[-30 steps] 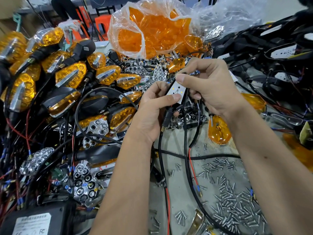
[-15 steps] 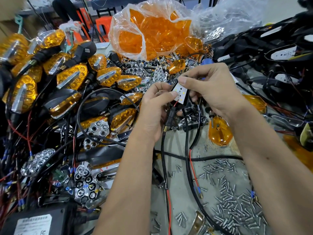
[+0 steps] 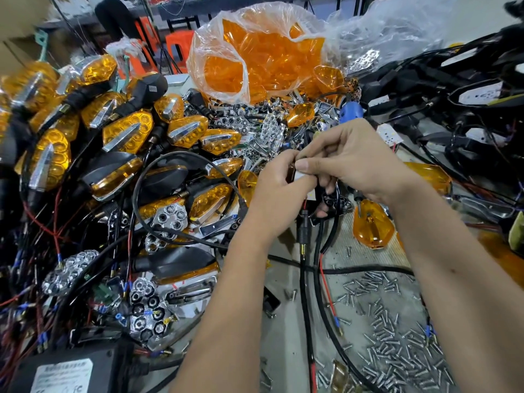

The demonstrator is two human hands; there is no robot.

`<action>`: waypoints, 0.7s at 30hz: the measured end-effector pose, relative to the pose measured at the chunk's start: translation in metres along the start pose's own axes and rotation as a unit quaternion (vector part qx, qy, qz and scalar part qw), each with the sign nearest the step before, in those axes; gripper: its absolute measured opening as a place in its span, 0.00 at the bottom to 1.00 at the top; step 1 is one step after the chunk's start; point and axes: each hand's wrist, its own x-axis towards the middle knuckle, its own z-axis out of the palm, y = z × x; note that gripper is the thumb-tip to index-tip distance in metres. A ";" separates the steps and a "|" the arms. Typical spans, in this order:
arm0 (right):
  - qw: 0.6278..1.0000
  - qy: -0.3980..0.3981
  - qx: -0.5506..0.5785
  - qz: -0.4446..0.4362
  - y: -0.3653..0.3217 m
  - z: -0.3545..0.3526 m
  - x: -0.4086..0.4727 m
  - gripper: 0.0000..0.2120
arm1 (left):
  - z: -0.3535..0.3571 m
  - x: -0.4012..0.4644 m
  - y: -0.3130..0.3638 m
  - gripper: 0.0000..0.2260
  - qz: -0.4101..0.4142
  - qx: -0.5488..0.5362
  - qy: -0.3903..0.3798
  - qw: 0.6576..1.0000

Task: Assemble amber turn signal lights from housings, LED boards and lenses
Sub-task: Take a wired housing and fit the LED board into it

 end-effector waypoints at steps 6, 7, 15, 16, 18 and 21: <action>0.999 -0.013 0.019 0.025 -0.003 -0.002 -0.001 0.04 | -0.002 0.001 0.002 0.08 -0.019 -0.038 -0.014 0.999; 0.999 -0.014 0.015 0.028 -0.004 -0.002 -0.001 0.04 | -0.001 0.001 0.002 0.08 -0.020 -0.038 -0.014 0.999; 0.999 0.010 -0.022 0.048 -0.006 -0.002 -0.001 0.03 | -0.004 0.003 0.000 0.14 -0.061 -0.105 -0.027 0.992; 0.998 0.011 -0.023 0.051 -0.006 -0.002 -0.001 0.03 | -0.005 0.003 -0.001 0.14 -0.063 -0.108 -0.029 0.992; 0.998 0.013 -0.022 0.056 -0.005 -0.002 -0.001 0.02 | -0.006 0.003 -0.003 0.14 -0.062 -0.114 -0.033 0.991; 0.998 0.016 -0.023 0.058 -0.006 -0.003 0.000 0.02 | -0.007 0.004 -0.004 0.15 -0.058 -0.124 -0.049 0.989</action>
